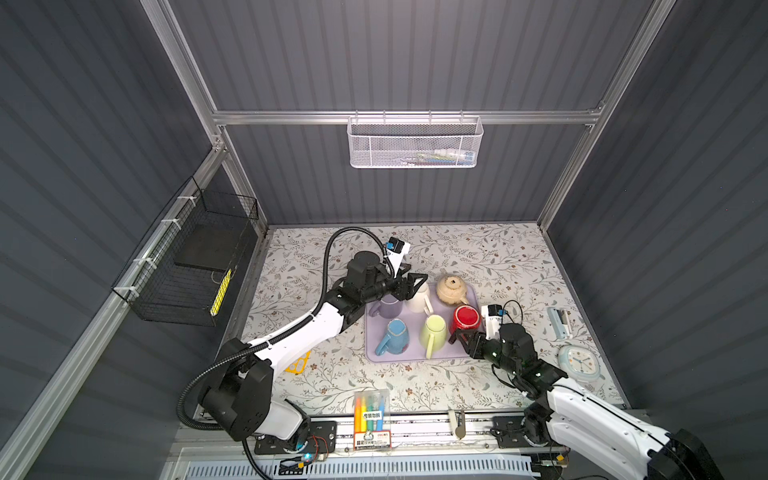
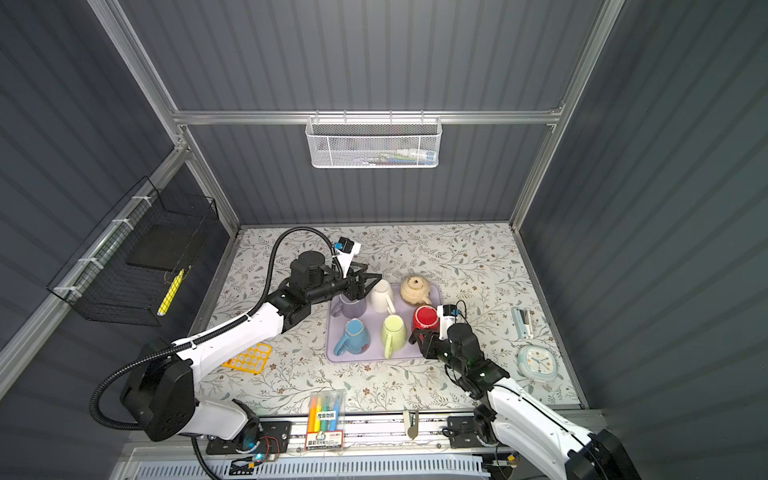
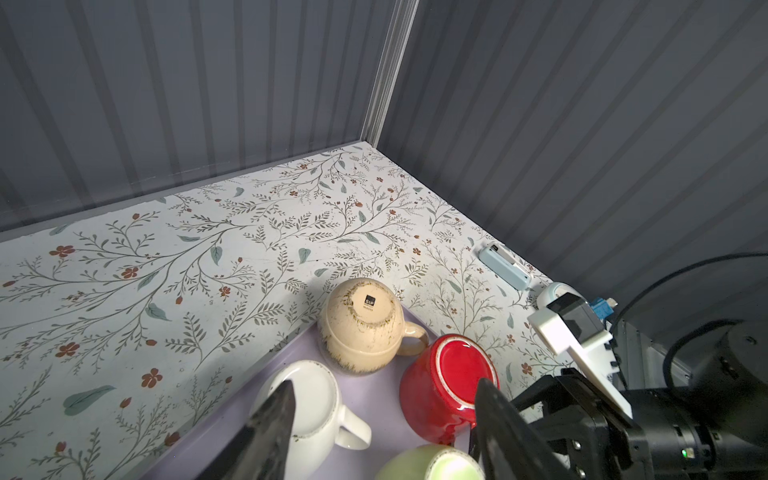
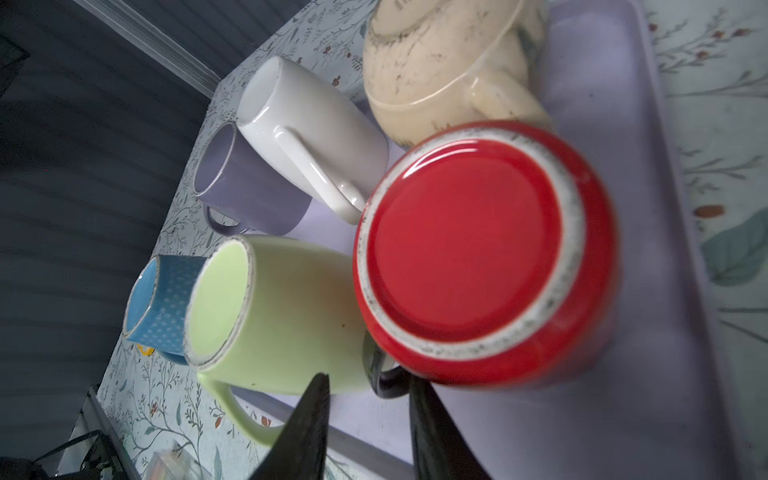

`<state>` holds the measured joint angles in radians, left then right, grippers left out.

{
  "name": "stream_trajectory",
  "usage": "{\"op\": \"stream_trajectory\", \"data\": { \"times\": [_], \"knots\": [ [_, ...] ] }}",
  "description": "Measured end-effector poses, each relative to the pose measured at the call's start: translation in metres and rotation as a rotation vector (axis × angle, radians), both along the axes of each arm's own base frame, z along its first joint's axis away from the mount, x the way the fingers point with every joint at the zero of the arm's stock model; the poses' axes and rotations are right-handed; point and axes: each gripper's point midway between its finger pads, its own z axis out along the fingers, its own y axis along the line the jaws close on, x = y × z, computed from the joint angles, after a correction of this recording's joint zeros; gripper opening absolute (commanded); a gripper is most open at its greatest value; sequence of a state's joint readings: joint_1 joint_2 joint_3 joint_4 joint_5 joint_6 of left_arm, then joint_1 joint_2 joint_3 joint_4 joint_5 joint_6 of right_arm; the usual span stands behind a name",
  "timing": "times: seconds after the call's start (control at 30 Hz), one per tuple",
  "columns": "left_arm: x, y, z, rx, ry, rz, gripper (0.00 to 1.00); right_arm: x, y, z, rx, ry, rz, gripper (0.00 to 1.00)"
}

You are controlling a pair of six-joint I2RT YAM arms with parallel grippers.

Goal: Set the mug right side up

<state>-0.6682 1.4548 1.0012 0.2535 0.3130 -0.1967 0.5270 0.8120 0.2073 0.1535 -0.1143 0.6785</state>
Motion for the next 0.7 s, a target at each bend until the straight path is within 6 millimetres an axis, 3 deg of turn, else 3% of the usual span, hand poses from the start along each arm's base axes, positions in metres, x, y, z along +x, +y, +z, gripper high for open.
{"op": "stream_trajectory", "data": {
  "times": [0.3,0.47,0.7],
  "knots": [
    [0.002,0.002,-0.003,0.018,-0.007,0.010,0.68,-0.003,0.006,-0.007,-0.111,0.201,-0.102,0.38],
    [-0.002,0.009,-0.004,0.034,-0.016,0.024,0.68,-0.006,0.007,-0.011,-0.173,0.316,-0.192,0.49],
    [-0.007,0.017,-0.003,0.038,-0.026,0.037,0.68,-0.012,0.000,-0.022,-0.189,0.413,-0.305,0.49]
  ]
}}
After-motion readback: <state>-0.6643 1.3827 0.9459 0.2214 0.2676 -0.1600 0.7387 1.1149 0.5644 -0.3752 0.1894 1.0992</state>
